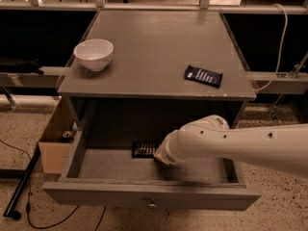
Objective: Pick rxbar chocolate from top drawer and place on counter
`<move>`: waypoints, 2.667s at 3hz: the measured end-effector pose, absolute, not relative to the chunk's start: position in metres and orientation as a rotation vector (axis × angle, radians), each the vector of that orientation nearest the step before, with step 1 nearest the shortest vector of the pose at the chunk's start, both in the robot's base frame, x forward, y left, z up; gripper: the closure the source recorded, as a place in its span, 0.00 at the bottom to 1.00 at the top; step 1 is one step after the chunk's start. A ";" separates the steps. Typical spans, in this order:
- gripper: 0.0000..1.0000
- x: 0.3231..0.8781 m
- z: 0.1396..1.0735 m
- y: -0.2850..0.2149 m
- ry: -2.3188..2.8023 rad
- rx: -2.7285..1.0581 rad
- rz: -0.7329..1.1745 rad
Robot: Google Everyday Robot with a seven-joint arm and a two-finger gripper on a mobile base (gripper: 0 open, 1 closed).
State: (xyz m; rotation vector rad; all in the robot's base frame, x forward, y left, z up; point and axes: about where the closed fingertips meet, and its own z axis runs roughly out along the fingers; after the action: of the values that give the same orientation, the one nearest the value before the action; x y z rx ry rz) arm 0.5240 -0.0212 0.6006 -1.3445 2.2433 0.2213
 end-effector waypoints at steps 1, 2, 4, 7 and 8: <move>0.57 0.524 0.601 -0.021 2.243 -1.345 0.221; 0.34 0.524 0.601 -0.021 2.243 -1.345 0.221; 0.00 0.524 0.601 -0.021 2.243 -1.345 0.221; 0.00 0.529 0.588 -0.025 2.189 -1.429 0.164; 0.00 0.537 0.584 -0.018 2.179 -1.471 0.148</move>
Offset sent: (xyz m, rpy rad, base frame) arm 0.0000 0.0000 0.0000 0.0000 0.0000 0.0000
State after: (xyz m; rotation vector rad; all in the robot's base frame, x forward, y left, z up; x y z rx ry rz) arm 0.5373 -0.0179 0.5840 -1.4709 2.1794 0.1483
